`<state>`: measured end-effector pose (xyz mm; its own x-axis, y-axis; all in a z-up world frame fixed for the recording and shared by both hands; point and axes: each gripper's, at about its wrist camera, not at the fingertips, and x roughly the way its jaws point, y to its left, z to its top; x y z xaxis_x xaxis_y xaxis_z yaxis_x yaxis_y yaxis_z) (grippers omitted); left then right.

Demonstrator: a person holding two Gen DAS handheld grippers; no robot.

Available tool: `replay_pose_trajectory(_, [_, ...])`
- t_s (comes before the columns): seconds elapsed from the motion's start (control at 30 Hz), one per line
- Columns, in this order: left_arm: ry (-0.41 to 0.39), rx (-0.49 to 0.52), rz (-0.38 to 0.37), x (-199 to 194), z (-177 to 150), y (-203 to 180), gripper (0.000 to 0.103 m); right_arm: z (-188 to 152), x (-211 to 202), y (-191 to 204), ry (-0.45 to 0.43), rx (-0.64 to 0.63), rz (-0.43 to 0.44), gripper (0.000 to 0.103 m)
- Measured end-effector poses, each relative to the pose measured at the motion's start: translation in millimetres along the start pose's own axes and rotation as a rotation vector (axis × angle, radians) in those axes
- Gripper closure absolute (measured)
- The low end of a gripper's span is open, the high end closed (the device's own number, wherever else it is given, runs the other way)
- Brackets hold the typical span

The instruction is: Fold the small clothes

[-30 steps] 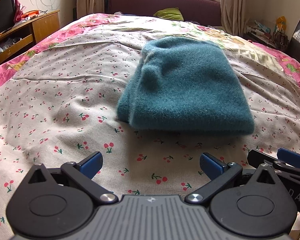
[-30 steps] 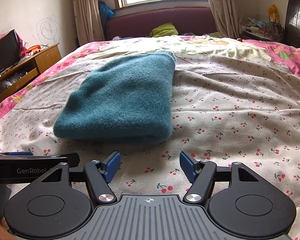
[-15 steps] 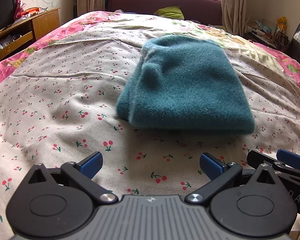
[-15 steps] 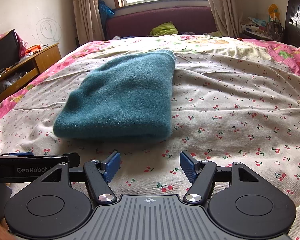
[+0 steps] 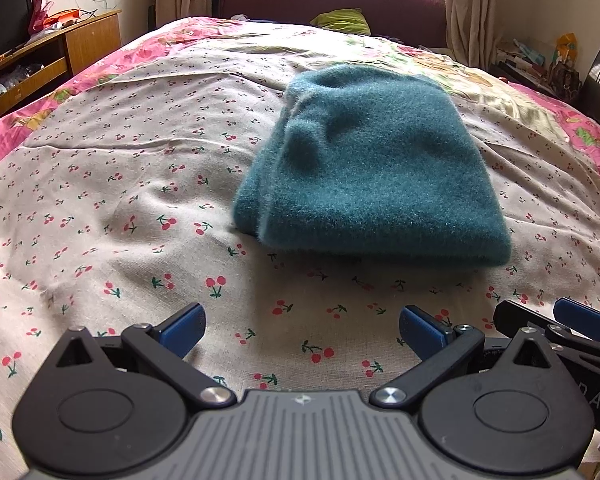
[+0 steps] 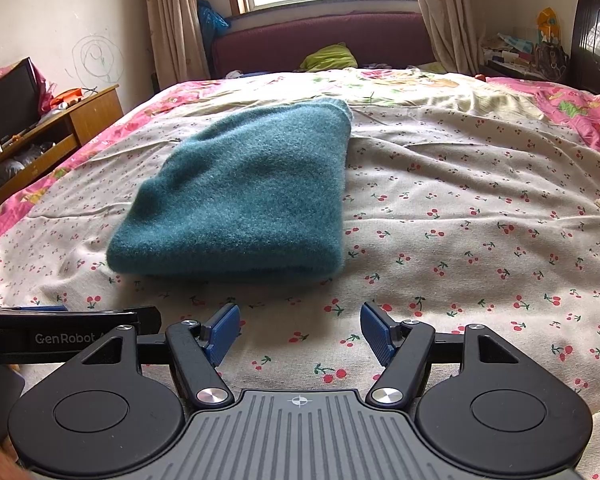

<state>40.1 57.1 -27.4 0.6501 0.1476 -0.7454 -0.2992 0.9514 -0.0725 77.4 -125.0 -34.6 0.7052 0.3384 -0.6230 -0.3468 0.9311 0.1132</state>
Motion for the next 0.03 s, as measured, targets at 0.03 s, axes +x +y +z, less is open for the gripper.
replay_pose_trajectory(0.03, [0.0,0.0,0.0,0.0,0.1,-0.1,0.0,0.2,0.0,0.0,0.0,0.0,0.0,0.035])
